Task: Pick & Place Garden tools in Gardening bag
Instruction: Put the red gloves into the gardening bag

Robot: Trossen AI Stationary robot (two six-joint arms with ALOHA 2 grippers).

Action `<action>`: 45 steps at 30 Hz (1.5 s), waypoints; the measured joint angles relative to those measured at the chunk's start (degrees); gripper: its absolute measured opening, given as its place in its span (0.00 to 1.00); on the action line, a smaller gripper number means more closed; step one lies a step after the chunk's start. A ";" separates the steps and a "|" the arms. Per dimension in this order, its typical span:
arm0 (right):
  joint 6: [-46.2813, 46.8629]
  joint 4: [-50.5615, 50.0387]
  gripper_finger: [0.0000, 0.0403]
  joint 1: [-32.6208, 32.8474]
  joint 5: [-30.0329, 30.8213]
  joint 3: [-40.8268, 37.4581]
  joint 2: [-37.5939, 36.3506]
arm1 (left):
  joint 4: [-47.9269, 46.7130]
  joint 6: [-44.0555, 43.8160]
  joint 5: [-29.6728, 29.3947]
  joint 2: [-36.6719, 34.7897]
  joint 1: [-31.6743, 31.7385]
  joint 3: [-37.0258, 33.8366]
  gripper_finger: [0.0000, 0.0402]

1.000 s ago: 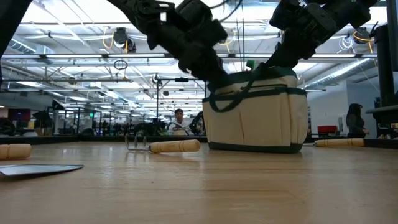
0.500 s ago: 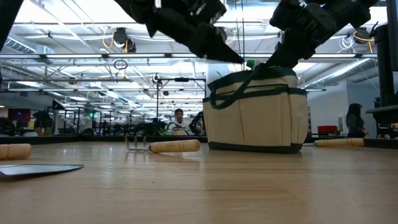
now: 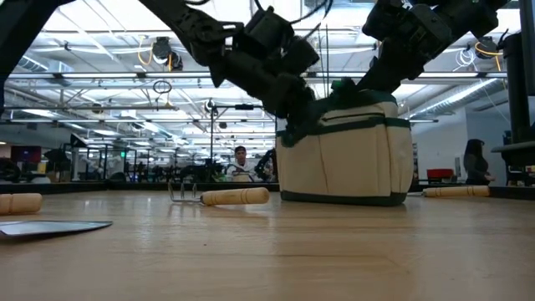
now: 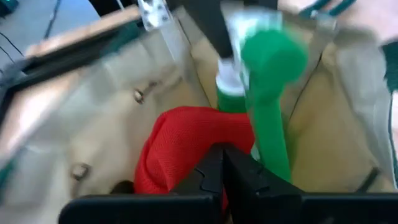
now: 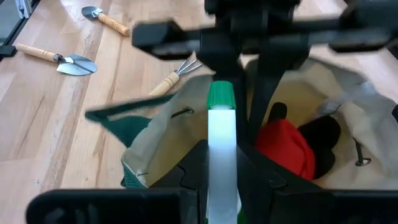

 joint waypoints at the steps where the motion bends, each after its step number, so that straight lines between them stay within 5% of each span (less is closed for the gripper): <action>1: 0.00 0.00 0.14 0.00 -0.01 0.00 0.00 | 0.23 -0.27 0.19 0.72 0.00 0.00 0.04; 25: -0.24 0.60 0.14 -0.02 -3.47 0.00 0.00 | -2.92 -3.66 3.74 2.15 -0.59 0.07 0.02; 37: -1.00 1.62 0.14 0.00 -4.80 -0.04 0.04 | -4.05 -4.09 2.72 -0.40 -1.42 -0.13 0.16; 45: -0.90 1.21 0.30 0.02 -4.80 -0.13 0.09 | -9.37 1.85 -8.09 -5.44 -4.21 -0.22 0.38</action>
